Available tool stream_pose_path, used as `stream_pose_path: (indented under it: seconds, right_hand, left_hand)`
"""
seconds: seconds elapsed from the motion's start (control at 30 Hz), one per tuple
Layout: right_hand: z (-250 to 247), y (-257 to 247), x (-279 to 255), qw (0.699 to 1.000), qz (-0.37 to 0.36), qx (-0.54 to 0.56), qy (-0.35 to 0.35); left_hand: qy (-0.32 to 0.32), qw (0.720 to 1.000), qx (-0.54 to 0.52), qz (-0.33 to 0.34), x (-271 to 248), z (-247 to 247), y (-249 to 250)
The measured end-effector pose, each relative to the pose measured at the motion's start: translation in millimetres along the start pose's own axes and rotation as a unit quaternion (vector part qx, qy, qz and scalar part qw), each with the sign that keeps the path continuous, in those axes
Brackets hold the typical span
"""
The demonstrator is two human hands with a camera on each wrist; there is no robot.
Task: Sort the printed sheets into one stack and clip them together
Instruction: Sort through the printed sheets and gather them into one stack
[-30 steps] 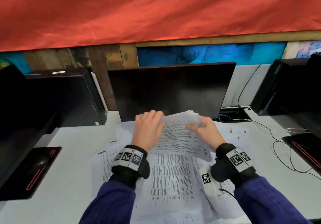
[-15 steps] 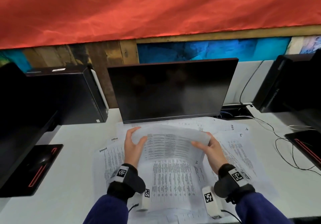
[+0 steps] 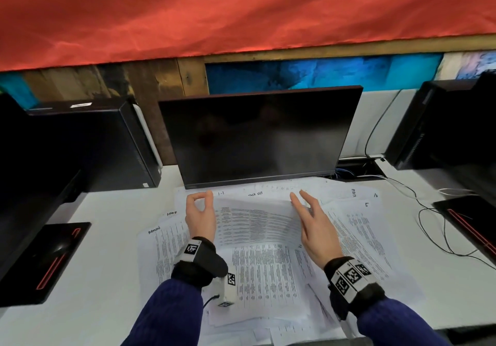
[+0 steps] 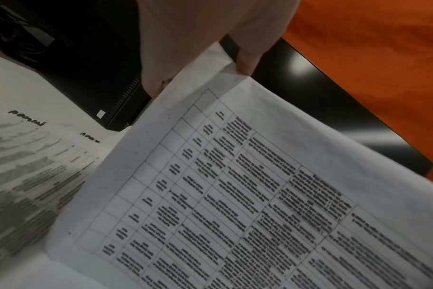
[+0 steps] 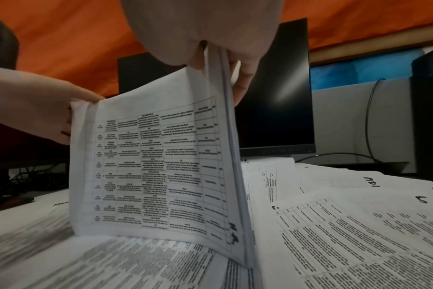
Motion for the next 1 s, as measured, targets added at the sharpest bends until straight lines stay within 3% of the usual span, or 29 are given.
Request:
stream_pose_path:
  seconds: [0.07,0.13,0.23,0.33,0.4,0.47,0.53,0.57,0.63,0.7,0.77,0.87,0.97,1.0]
  right_hand:
    - [-0.7,-1.5,3.6,1.0,0.007,0.024,-0.003]
    - [-0.4,-1.6,7.1,0.999,0.021,0.043,-0.008]
    - [-0.4,0.2,10.9,0.998,0.038,0.053,-0.013]
    - [-3.2,1.7,11.8,0.996,0.046,0.072,-0.013]
    - [-6.0,1.7,11.5,0.995,0.047,0.091,-0.001]
    - [-9.6,6.8,7.1,0.99,0.064,0.125,0.026]
    - [-14.6,25.0,-3.5,0.97,0.118,0.189,0.093]
    - [-16.7,41.0,-12.1,0.95,0.164,0.228,0.139]
    - [-12.3,73.7,-29.4,0.89,0.278,0.307,0.189]
    - [5.7,89.7,-35.9,0.819,0.363,0.418,0.153]
    - [25.8,81.4,-26.7,0.76,0.382,0.521,0.069]
    - [34.5,42.4,3.0,0.737,0.343,0.582,-0.022]
    - [31.7,7.5,23.2,0.719,0.315,0.619,-0.006]
    - [31.4,0.5,26.3,0.726,0.306,0.615,0.003]
  left_hand:
    - [0.01,0.998,0.031,0.051,1.1,-4.2,8.9]
    - [0.032,0.973,0.177,0.143,1.4,-4.4,21.8]
    - [0.037,0.841,0.437,0.317,-17.6,23.1,49.9]
    - [-0.076,0.724,0.524,0.442,-55.3,74.2,66.4]
    - [-0.107,0.679,0.55,0.475,-70.6,94.4,71.3]
    - [-0.091,0.661,0.568,0.482,-76.3,98.9,79.3]
    - [-0.083,0.674,0.56,0.474,-74.0,93.0,86.1]
    - [-0.081,0.699,0.542,0.46,-70.2,84.5,89.5]
    - [-0.077,0.78,0.461,0.416,-55.9,59.9,98.0]
    - [-0.113,0.869,0.349,0.333,-32.9,36.0,91.7]
    - [-0.164,0.931,0.2,0.258,-13.2,22.3,76.9]
    - [-0.189,0.965,0.074,0.168,-8.7,9.8,54.5]
    - [-0.163,0.979,0.006,0.12,-23.9,2.5,35.6]
    - [-0.143,0.984,-0.008,0.106,-28.8,0.0,27.3]
Point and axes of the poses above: each hand's wrist, its own x-axis towards the middle knuckle, its own z-axis out of the palm, y = z × x, the point moved 9 cm from there along x, towards the middle knuckle, and after that the axes turned 15 degrees about x, right-handed, at the moved point
